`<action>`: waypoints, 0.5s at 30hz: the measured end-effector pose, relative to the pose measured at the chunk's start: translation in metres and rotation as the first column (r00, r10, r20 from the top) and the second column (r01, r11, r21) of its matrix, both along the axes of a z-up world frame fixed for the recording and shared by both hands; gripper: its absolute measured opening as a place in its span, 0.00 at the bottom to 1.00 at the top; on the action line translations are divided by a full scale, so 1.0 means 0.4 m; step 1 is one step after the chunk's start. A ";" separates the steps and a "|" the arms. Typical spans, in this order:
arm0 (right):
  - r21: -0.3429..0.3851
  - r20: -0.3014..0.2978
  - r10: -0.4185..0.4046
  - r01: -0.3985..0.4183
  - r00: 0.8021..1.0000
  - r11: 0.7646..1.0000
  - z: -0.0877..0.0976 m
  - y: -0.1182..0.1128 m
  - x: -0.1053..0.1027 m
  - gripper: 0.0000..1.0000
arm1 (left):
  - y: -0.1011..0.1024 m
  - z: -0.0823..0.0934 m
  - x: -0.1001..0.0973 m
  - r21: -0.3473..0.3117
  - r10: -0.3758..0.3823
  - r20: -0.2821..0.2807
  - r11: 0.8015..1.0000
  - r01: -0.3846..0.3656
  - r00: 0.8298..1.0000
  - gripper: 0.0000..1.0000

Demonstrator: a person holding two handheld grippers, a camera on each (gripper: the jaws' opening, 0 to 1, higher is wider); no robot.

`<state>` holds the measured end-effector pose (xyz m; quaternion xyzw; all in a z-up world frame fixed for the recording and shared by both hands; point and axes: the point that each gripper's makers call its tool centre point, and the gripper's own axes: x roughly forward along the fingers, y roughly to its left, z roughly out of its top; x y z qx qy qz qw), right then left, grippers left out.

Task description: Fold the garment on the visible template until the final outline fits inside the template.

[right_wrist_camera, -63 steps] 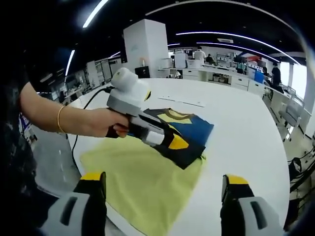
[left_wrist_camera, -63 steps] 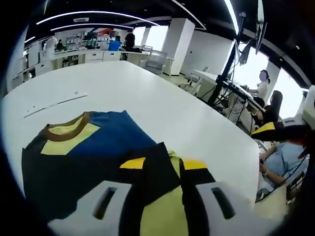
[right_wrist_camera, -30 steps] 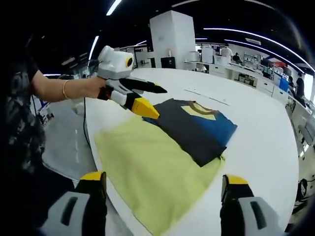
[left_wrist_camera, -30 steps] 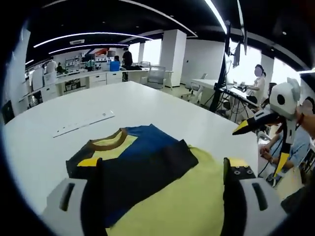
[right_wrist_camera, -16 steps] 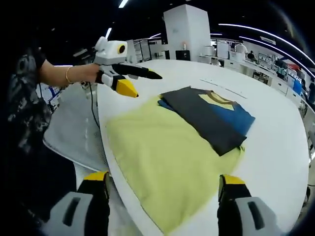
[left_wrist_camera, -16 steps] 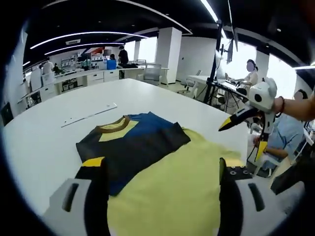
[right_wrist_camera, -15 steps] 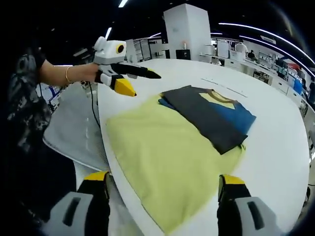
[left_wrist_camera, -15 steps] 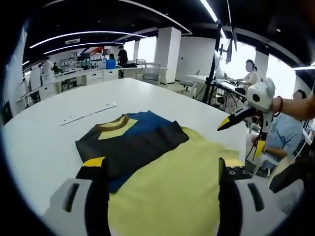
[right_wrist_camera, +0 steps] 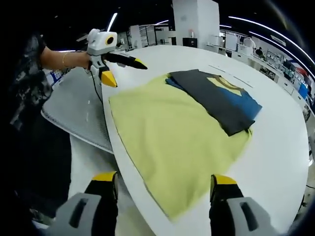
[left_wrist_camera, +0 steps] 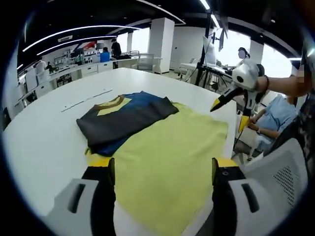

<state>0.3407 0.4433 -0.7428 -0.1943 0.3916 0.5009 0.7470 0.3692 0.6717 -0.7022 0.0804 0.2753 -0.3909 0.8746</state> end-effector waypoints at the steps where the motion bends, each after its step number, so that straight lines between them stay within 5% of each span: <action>1: -0.008 -0.002 0.000 0.000 1.000 1.000 -0.003 -0.002 -0.003 0.75 | 0.004 -0.006 -0.006 0.001 0.003 -0.011 1.000 -0.003 1.000 0.76; 15: -0.053 0.005 -0.003 0.003 1.000 0.999 -0.037 -0.019 -0.020 0.61 | 0.057 -0.108 -0.101 0.102 -0.028 -0.099 0.994 0.038 0.995 0.62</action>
